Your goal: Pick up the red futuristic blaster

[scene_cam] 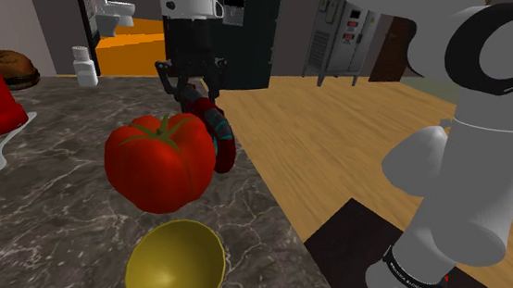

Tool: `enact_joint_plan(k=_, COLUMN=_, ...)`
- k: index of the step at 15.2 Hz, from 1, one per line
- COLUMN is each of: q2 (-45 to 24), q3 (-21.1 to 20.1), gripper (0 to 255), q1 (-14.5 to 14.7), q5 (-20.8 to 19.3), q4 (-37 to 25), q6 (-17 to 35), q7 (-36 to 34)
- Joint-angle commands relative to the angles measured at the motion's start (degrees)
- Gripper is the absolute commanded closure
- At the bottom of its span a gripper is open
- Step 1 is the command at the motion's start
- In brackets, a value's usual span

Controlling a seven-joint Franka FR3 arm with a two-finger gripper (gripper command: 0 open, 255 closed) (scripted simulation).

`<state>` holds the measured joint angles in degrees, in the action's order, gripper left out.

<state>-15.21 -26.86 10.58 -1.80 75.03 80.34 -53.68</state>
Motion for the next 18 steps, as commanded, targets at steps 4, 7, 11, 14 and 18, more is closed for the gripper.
enact_joint_plan(k=4, q2=-0.96, q3=-0.09, gripper=255, q1=0.47, q5=-0.37, q4=-3.38, q6=-2.65, q7=-0.32)
enact_joint_plan(k=7, q2=-2.23, q3=-0.18, gripper=255, q1=1.12, q5=-0.91, q4=-7.54, q6=-5.60, q7=-0.74)
enact_joint_plan(k=11, q2=-4.48, q3=-0.30, gripper=255, q1=2.34, q5=-1.88, q4=-14.01, q6=-9.93, q7=-1.38)
enact_joint_plan(k=14, q2=-6.78, q3=-0.35, gripper=255, q1=3.67, q5=-2.91, q4=-19.95, q6=-13.65, q7=-1.91)
enact_joint_plan(k=18, q2=-8.97, q3=-0.31, gripper=255, q1=5.03, q5=-3.90, q4=-25.22, q6=-16.77, q7=-2.30)
